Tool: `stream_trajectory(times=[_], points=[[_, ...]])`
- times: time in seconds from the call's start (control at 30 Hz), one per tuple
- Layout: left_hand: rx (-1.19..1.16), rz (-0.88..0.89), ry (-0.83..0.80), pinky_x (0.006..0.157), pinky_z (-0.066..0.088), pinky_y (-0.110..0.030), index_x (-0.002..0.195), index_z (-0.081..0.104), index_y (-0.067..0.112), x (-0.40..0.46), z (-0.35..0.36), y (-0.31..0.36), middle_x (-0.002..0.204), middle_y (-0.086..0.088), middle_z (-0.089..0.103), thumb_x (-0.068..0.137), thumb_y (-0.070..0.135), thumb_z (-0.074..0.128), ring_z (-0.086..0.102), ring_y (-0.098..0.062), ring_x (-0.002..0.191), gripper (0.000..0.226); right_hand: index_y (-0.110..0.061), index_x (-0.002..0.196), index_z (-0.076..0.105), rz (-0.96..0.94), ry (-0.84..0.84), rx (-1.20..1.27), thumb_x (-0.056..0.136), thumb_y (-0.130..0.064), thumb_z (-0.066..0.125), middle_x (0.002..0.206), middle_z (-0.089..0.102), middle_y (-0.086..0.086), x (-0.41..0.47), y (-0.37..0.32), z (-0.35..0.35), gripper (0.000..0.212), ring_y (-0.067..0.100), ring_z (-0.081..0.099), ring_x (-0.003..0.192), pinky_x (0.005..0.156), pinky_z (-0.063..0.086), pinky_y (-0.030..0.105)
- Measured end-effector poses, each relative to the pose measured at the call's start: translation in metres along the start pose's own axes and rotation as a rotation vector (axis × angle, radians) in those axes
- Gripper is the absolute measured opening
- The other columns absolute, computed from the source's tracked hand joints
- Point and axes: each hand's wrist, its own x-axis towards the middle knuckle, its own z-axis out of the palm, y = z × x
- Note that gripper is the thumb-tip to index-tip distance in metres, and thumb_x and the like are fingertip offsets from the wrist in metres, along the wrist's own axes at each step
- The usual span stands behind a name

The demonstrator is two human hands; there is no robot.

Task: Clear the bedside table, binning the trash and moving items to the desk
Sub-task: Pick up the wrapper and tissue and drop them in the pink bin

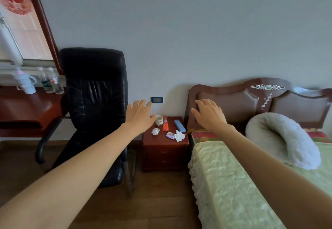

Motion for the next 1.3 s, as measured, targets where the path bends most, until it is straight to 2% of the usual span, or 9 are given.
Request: stream_trajectory(times=[0.5,0.73,1.0,1.13,1.3], points=[[-0.041,-0.059,-0.129,0.101,0.034,-0.043,0.139,0.038,0.015,0.202,0.129,0.025,0.144,-0.008,0.041,0.093,0.042,0.042,0.037,-0.029,0.131,0.053,-0.01,0.13,0.047,-0.071,-0.07,0.019,0.096,-0.037,0.04,0.129,0.052,0.011,0.218,0.1,0.119,0.044,0.028,0.041,0.124,0.098,0.038,0.043],[-0.091,-0.057,-0.191,0.097,0.037,-0.041,0.134,0.043,0.014,0.266,0.199,0.019,0.136,-0.007,0.049,0.092,0.037,0.044,0.043,-0.027,0.124,0.049,-0.01,0.134,0.045,-0.065,-0.16,0.059,0.096,-0.036,0.041,0.132,0.051,0.011,0.287,0.117,0.192,0.045,0.029,0.041,0.126,0.099,0.038,0.044],[-0.13,-0.043,-0.291,0.101,0.034,-0.041,0.136,0.042,0.014,0.345,0.29,-0.008,0.139,-0.008,0.047,0.092,0.039,0.044,0.041,-0.027,0.128,0.051,-0.011,0.133,0.046,0.017,-0.244,0.073,0.096,-0.037,0.042,0.13,0.052,0.01,0.365,0.126,0.289,0.045,0.027,0.042,0.124,0.099,0.038,0.041],[-0.134,-0.022,-0.362,0.103,0.034,-0.041,0.135,0.042,0.015,0.367,0.329,-0.014,0.14,-0.006,0.046,0.092,0.041,0.045,0.04,-0.026,0.129,0.051,-0.011,0.138,0.041,0.077,-0.295,0.095,0.097,-0.036,0.041,0.14,0.046,0.009,0.384,0.132,0.327,0.048,0.026,0.035,0.133,0.105,0.033,0.042],[-0.156,0.002,-0.456,0.096,0.04,-0.041,0.132,0.044,0.017,0.388,0.377,-0.012,0.132,-0.003,0.052,0.09,0.041,0.047,0.047,-0.025,0.121,0.048,-0.01,0.14,0.039,0.135,-0.364,0.122,0.097,-0.033,0.043,0.144,0.042,0.011,0.397,0.149,0.38,0.05,0.029,0.029,0.138,0.109,0.03,0.044]])
